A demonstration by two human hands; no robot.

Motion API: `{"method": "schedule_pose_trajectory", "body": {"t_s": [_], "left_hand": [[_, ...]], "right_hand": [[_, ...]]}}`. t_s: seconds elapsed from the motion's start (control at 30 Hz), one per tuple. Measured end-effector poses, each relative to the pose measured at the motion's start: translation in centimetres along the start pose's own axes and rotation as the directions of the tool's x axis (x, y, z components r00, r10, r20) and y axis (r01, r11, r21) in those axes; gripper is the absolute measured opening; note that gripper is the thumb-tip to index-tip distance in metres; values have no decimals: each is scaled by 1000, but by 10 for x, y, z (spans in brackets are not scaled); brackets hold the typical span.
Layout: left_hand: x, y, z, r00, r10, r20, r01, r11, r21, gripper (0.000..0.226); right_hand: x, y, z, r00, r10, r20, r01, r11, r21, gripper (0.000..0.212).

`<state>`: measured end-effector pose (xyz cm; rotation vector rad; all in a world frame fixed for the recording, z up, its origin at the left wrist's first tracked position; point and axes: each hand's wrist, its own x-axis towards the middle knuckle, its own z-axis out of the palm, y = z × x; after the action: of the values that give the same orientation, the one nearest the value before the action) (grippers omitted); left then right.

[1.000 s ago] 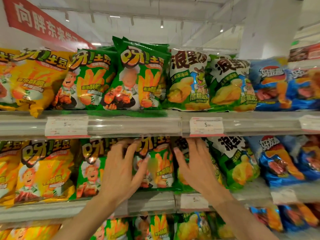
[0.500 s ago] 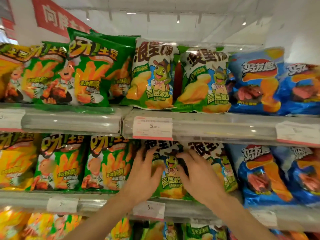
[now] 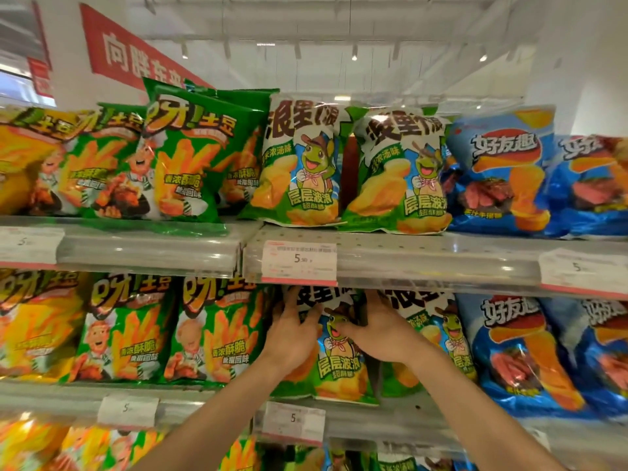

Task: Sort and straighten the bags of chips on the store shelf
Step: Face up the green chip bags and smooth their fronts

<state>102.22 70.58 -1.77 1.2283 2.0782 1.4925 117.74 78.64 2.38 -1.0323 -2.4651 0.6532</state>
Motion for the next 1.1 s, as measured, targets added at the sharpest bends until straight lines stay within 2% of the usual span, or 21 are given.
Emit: {"method": "schedule_pose_trajectory", "body": {"t_s": [0.07,0.13,0.2,0.3,0.4,0.5,0.6,0.8,1.1], "left_hand": [[-2,2,-1,999,44,-7,-44,998,-42,62],[-7,4,-1,994,108,-32,-110,992,-64,56],[-10,0,-2,983,174,-62,-179,980,-91,53],[-18,-4,-6,964,251,-86,-260,959,-109,54],[-23,-4,-8,958,273,-89,-283,950,-130,56],[-20,-7,-8,962,257,-95,-269,952,-144,54],[-20,-8,-8,964,247,-99,-260,954,-149,56],[-20,-12,-7,966,244,-85,-255,953,-163,65],[-21,-7,-12,948,307,-90,-317,939,-137,70]], "right_hand": [[2,-1,-2,998,3,70,-8,997,75,77],[0,-1,-3,994,12,113,-30,987,158,89],[-4,1,0,996,8,85,-26,977,212,97],[-11,2,6,1000,-29,10,26,970,241,97],[-13,3,9,997,-59,-46,70,959,274,99],[-15,3,9,992,-108,-59,120,955,270,92],[-16,5,7,993,-115,-36,120,957,263,95],[-14,7,-1,993,-70,98,48,976,212,113],[-15,8,2,993,-65,102,44,979,199,118]]}}
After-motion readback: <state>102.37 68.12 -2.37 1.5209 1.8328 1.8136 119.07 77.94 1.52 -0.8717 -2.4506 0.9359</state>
